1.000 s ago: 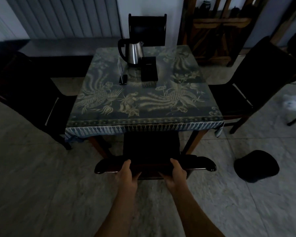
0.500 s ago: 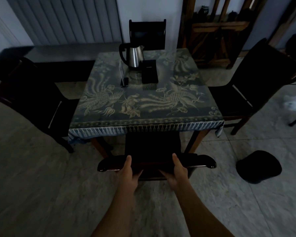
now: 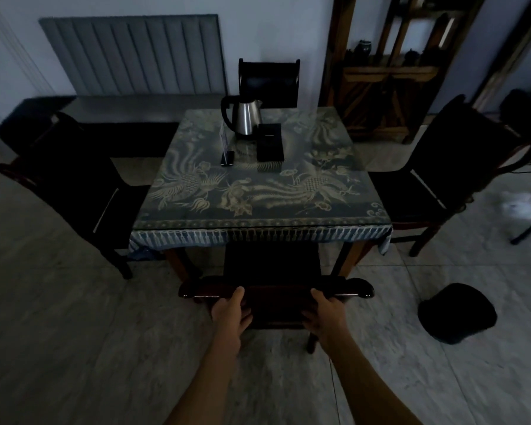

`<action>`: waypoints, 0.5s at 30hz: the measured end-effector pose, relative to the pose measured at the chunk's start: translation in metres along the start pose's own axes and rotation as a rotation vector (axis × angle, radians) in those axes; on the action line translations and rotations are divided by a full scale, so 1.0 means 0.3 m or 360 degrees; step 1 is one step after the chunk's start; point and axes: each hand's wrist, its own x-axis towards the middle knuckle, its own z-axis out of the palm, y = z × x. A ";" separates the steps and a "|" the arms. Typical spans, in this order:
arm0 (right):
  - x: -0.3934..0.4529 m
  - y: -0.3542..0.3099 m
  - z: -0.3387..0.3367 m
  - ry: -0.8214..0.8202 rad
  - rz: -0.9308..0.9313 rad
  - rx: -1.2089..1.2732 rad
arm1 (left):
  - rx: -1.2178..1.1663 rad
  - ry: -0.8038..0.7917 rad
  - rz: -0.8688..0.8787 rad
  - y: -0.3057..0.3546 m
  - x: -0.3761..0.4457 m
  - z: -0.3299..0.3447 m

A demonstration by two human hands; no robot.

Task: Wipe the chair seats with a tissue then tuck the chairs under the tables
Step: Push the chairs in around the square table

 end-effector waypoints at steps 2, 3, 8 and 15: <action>-0.025 0.000 -0.020 0.0027 -0.0138 -0.0311 | 0.0239 0.0087 0.0098 0.000 -0.027 -0.003; -0.036 -0.003 -0.026 0.0041 -0.0236 -0.0486 | 0.0400 0.0166 0.0221 0.002 -0.043 -0.009; -0.128 -0.078 -0.021 0.0133 -0.0835 -0.1262 | 0.1282 0.0278 0.1010 0.029 -0.162 -0.024; -0.261 -0.251 -0.002 0.0144 -0.1552 -0.2040 | 0.2105 0.0440 0.1973 0.190 -0.354 0.006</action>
